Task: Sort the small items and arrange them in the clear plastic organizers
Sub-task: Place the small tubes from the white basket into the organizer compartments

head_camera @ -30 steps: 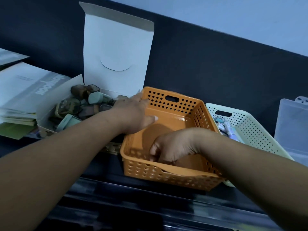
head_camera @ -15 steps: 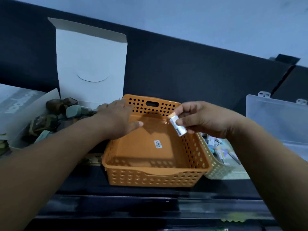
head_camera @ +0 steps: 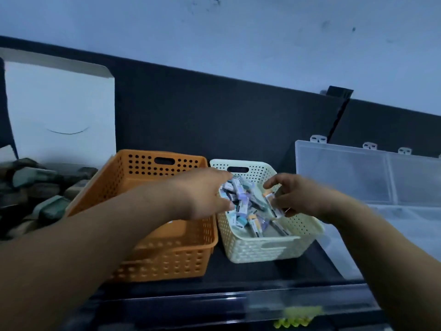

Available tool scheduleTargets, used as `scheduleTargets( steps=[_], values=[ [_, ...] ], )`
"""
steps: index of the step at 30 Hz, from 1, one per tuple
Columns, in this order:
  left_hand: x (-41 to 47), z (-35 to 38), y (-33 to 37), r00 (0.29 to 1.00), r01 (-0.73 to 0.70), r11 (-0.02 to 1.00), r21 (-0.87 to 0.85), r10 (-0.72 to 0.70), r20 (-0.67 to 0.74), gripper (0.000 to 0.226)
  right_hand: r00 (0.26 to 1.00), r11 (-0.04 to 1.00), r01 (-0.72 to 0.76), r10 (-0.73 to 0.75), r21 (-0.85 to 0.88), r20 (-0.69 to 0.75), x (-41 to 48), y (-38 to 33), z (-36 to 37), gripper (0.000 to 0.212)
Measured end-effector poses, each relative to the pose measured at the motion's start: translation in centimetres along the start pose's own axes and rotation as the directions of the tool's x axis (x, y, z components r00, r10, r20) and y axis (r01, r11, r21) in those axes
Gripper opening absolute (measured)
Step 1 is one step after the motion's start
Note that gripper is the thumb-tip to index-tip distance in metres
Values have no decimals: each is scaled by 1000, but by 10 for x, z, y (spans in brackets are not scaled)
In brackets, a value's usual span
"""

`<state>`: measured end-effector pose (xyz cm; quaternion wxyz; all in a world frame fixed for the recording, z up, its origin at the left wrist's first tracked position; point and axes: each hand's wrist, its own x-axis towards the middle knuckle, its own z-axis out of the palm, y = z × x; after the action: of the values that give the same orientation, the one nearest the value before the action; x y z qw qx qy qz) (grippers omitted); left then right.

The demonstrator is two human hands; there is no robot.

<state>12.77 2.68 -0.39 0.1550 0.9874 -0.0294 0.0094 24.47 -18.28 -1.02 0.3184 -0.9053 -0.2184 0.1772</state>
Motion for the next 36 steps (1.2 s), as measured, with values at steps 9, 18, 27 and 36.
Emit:
scheduleTargets(
  steps=[9, 18, 27, 36],
  values=[
    [66, 53, 78, 982, 58, 985, 163, -86, 171, 45, 975, 956, 218, -221, 196, -7, -1, 46, -39, 19],
    [78, 76, 88, 967, 173, 931, 321, -223, 125, 16, 968, 910, 221, -249, 350, 38, -7, 89, -69, 19],
    [85, 78, 88, 961, 78, 899, 432, -183, 208, 10, 995, 787, 99, -91, 608, -45, -13, 120, -89, 22],
    [106, 40, 122, 979, 90, 896, -435, -160, -127, 6, 954, 866, 105, 50, 488, -294, -9, 151, -115, 12]
  ],
)
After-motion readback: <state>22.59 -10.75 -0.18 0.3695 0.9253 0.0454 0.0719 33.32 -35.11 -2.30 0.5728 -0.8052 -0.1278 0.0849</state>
